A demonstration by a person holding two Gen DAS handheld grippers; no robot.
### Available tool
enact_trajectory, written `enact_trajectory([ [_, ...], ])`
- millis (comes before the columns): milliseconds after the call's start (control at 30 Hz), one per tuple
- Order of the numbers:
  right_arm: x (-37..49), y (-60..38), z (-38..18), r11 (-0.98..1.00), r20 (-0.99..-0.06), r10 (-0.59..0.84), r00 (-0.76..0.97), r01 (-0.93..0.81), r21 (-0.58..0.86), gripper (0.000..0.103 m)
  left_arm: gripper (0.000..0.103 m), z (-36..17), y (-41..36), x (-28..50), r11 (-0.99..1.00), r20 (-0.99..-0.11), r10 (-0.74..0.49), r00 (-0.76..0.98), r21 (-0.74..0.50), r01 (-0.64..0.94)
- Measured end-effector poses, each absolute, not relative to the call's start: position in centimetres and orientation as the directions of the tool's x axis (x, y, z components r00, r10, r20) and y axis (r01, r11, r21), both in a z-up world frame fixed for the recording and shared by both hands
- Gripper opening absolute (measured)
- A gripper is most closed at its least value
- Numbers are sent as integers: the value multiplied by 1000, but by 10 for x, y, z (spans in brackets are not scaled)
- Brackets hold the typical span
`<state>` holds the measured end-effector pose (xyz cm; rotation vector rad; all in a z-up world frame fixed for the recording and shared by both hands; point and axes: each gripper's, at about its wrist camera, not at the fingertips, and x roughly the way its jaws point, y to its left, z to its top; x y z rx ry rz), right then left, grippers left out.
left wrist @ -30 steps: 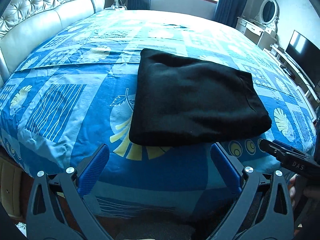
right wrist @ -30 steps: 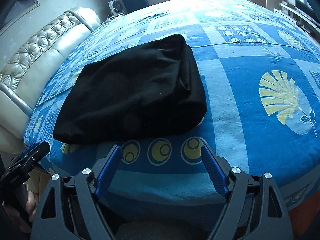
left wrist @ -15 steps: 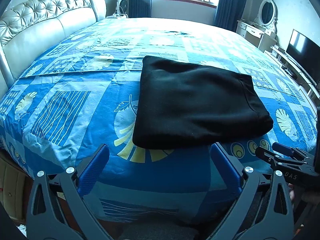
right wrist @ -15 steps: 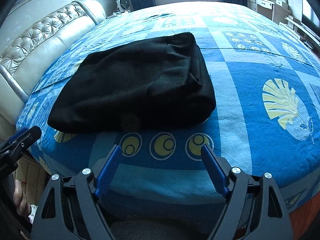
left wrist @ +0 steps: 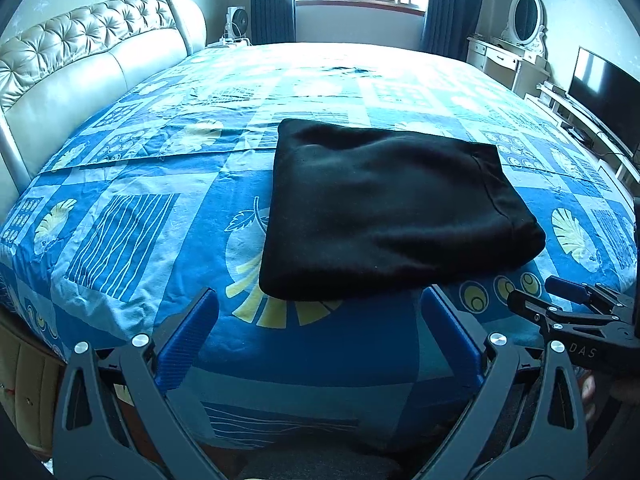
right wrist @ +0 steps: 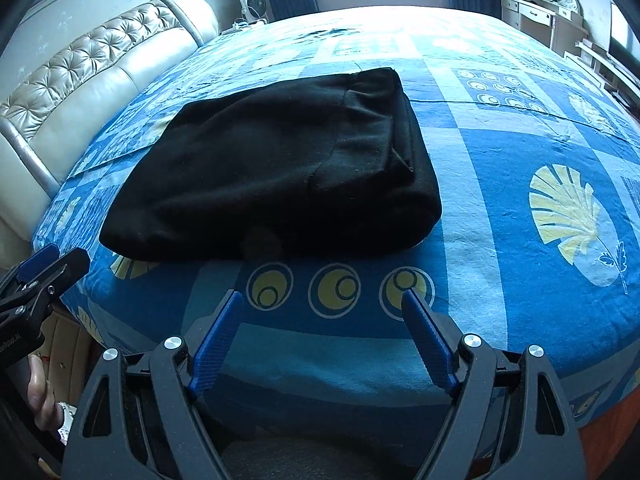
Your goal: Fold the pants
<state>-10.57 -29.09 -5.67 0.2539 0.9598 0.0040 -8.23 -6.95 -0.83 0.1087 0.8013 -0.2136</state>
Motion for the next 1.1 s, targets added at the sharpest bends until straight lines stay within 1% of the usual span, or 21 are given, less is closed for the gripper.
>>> enact_trajectory([
  [500, -105, -290, -57, 970, -813, 117, 570, 111, 217, 80, 101, -8, -71, -83, 972, -724, -137, 676, 32, 232],
  [767, -104, -291, -59, 969, -817, 117, 564, 115, 218, 80, 101, -5, -75, -86, 971, -708, -125, 695, 58, 233],
  [1100, -105, -290, -61, 969, -819, 119, 561, 113, 218, 80, 101, -7, -78, -86, 969, -716, -125, 687, 61, 240],
])
